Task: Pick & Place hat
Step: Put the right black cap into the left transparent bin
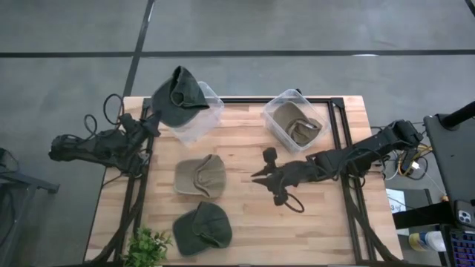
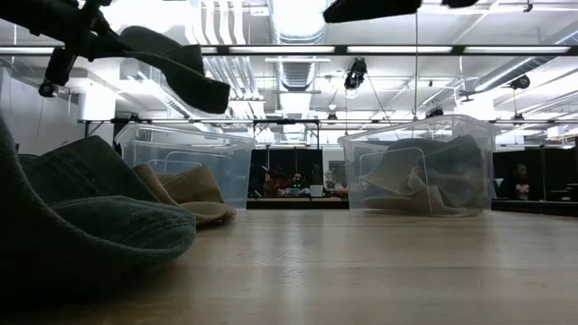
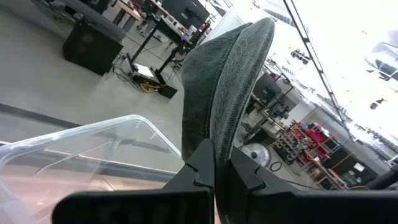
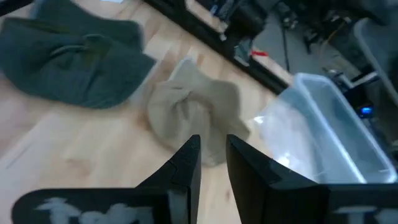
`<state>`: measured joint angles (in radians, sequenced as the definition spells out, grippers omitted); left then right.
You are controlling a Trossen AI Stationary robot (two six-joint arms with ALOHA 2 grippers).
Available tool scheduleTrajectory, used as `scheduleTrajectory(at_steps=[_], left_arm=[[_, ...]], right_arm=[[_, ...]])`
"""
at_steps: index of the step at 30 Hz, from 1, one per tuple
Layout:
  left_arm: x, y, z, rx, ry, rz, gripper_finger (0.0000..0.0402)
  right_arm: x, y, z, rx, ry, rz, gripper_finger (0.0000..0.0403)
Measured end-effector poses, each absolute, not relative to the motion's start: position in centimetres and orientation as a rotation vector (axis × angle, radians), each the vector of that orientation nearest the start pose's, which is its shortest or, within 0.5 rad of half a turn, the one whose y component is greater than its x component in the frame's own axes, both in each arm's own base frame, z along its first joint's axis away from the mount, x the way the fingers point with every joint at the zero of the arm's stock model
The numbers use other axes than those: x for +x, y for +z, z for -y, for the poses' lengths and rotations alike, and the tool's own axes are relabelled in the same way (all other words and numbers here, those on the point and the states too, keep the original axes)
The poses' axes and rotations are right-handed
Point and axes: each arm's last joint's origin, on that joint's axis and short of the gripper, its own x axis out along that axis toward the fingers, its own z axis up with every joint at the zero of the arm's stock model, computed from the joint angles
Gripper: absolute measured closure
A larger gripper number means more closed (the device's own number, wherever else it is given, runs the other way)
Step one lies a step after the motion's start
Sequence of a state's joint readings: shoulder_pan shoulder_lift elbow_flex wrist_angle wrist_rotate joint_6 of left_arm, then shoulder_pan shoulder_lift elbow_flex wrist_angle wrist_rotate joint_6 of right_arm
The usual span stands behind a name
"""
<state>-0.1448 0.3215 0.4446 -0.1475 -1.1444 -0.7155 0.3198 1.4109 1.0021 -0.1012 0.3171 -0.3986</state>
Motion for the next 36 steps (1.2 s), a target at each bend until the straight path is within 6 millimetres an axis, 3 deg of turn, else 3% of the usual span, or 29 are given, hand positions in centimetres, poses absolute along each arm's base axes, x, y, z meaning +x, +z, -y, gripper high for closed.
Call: scheduleTrajectory(at_steps=[6,17,27,36], left_arm=[[8.8,27.4,-1.4,-0.637,0.962,0.335,0.0391],[8.8,27.7,-1.4,-0.649,0.964,0.367,0.0392],[9.1,29.3,-1.3,-0.805,0.858,0.531,0.0392],[10.3,29.5,-1.9,-0.751,0.950,0.523,0.0392]], right_arm=[[30.1,27.9,-7.7,-0.476,0.043,-0.479,0.0342],[30.1,27.7,-7.6,-0.467,0.042,-0.493,0.0342],[30.1,27.7,-7.6,-0.478,0.045,-0.492,0.0342],[30.1,27.7,-7.6,-0.476,0.044,-0.491,0.0342]])
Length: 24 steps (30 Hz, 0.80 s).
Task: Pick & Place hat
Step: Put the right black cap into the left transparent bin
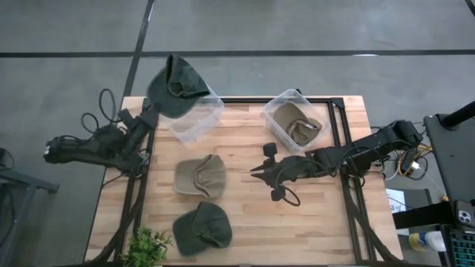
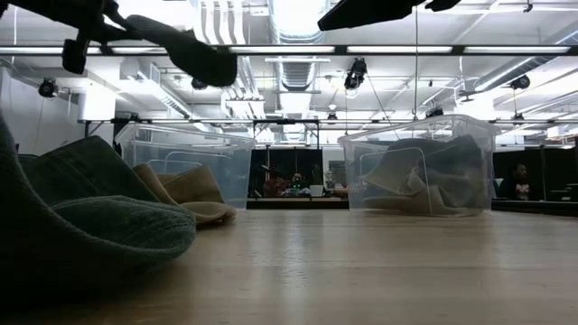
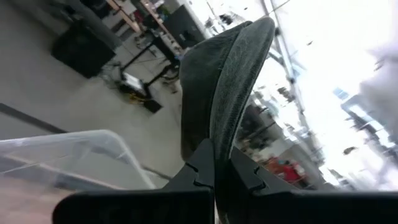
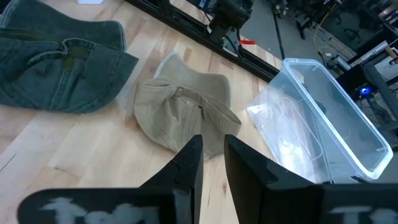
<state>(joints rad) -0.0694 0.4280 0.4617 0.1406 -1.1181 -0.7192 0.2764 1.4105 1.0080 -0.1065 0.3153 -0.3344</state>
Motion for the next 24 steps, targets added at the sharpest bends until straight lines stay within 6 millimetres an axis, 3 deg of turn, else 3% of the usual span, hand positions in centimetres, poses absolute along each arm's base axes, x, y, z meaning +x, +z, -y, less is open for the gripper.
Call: scheduleTrajectory(at_steps=[17,24], left_arm=[[14.9,25.9,-3.8,-0.673,1.089,0.324,0.0392],[15.8,25.0,-4.1,-0.623,1.139,0.266,0.0392]], right_arm=[[29.8,27.0,-7.6,-0.459,0.052,-0.523,0.0342],[29.7,26.5,-7.5,-0.455,0.053,-0.536,0.0342]])
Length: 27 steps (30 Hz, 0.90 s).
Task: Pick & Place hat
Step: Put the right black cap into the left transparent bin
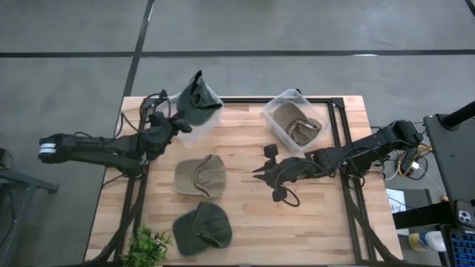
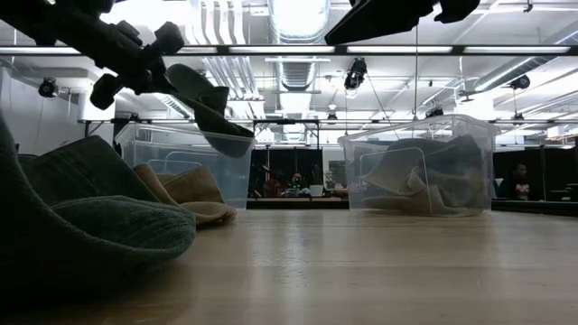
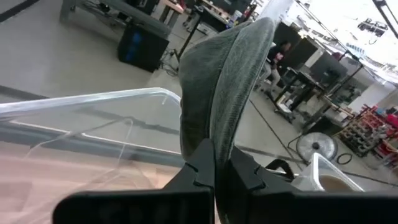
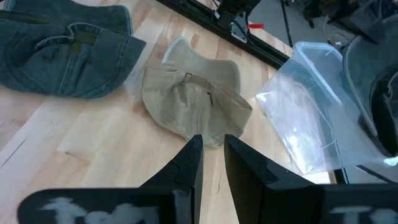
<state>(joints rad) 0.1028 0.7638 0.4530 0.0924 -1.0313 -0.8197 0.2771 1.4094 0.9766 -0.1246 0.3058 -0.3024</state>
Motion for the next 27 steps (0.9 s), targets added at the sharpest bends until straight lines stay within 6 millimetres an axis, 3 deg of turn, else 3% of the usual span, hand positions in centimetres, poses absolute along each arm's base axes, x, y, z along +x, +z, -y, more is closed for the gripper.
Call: scheduleTrajectory(at_steps=[11,27], left_arm=[[15.7,24.1,-4.4,-0.644,1.126,0.173,0.0381],[15.1,23.7,-5.0,-0.612,1.151,0.102,0.0273]], right_arm=[[29.5,25.8,-7.5,-0.451,0.055,-0.556,0.0342],[29.4,25.7,-7.5,-0.423,0.047,-0.560,0.0342]])
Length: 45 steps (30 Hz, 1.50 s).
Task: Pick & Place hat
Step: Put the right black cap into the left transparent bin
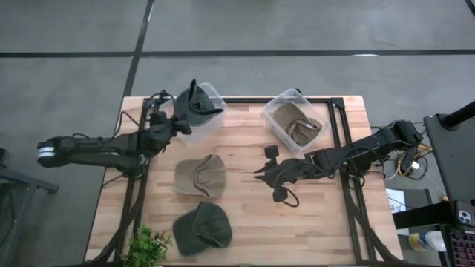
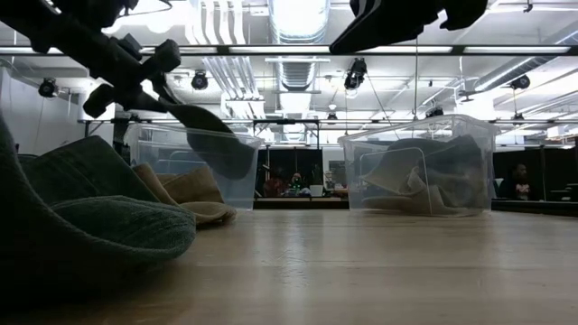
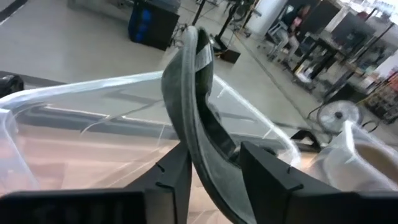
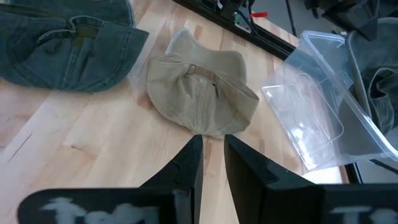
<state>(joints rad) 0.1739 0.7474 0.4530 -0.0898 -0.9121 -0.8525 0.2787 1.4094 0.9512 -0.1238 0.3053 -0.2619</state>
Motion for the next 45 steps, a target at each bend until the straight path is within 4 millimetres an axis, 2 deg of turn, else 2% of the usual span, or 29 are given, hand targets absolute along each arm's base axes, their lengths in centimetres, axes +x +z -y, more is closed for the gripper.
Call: scheduleTrajectory(at_steps=[13,20,24,28,36,40,45], left_arm=[[12.3,25.0,-4.3,-0.631,1.041,0.098,0.0262],[10.5,26.1,-3.9,-0.675,0.974,0.182,0.0262],[9.2,27.8,-3.7,-0.691,0.938,0.269,0.0262],[8.8,28.5,-3.5,-0.711,0.879,0.288,0.0262],[10.3,28.1,-3.6,-0.707,0.822,0.195,0.0262],[11.2,28.8,-3.7,-0.660,0.813,0.152,0.0263],[12.9,30.2,-3.9,-0.588,0.810,0.038,0.0297]], right_arm=[[29.4,25.6,-7.5,-0.422,0.047,-0.562,0.0342],[29.4,25.6,-7.5,-0.398,0.040,-0.564,0.0342],[29.4,25.6,-7.5,-0.398,0.040,-0.564,0.0342],[29.4,25.6,-7.5,-0.398,0.040,-0.564,0.0342],[29.4,25.6,-7.5,-0.398,0.040,-0.564,0.0342],[29.3,25.4,-7.5,-0.379,0.034,-0.569,0.0342],[29.3,25.3,-7.5,-0.375,0.033,-0.573,0.0342]])
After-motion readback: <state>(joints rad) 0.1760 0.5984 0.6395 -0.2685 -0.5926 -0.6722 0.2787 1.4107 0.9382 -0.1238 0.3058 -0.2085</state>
